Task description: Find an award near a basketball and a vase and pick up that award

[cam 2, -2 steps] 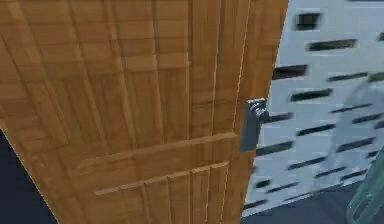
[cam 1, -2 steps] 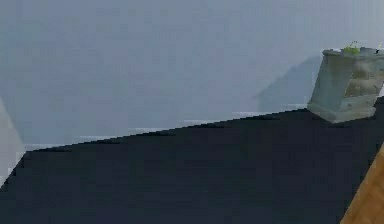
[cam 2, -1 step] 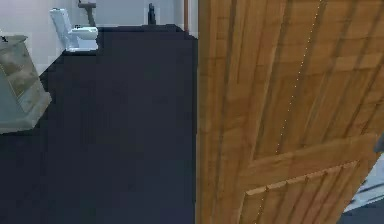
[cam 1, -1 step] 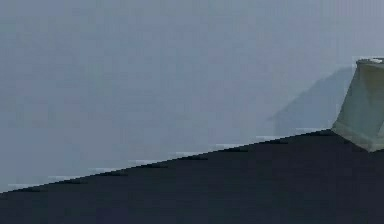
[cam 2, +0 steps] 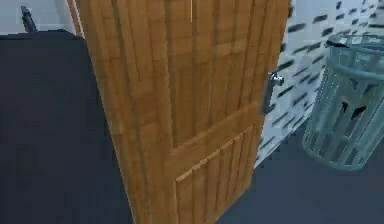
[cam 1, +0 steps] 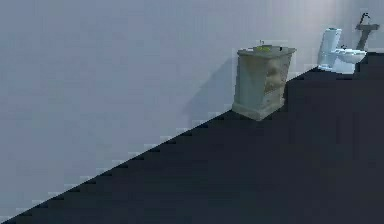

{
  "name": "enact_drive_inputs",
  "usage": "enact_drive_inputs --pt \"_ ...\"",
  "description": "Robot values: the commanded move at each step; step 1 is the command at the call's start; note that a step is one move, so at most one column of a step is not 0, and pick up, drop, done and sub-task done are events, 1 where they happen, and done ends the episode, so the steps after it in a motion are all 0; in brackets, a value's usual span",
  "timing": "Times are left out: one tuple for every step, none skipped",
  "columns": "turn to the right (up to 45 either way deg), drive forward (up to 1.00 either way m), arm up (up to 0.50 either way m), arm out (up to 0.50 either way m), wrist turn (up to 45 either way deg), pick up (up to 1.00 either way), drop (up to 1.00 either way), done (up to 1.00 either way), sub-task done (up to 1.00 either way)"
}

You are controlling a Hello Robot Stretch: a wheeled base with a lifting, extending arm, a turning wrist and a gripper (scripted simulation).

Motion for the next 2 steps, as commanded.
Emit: enact_drive_inputs --pt "0.0 0.35 0.0 0.0 0.0 0.0 0.0 0.0 0.0" --pt "45.0 0.0 0.0 0.0 0.0 0.0 0.0 0.0 0.0"
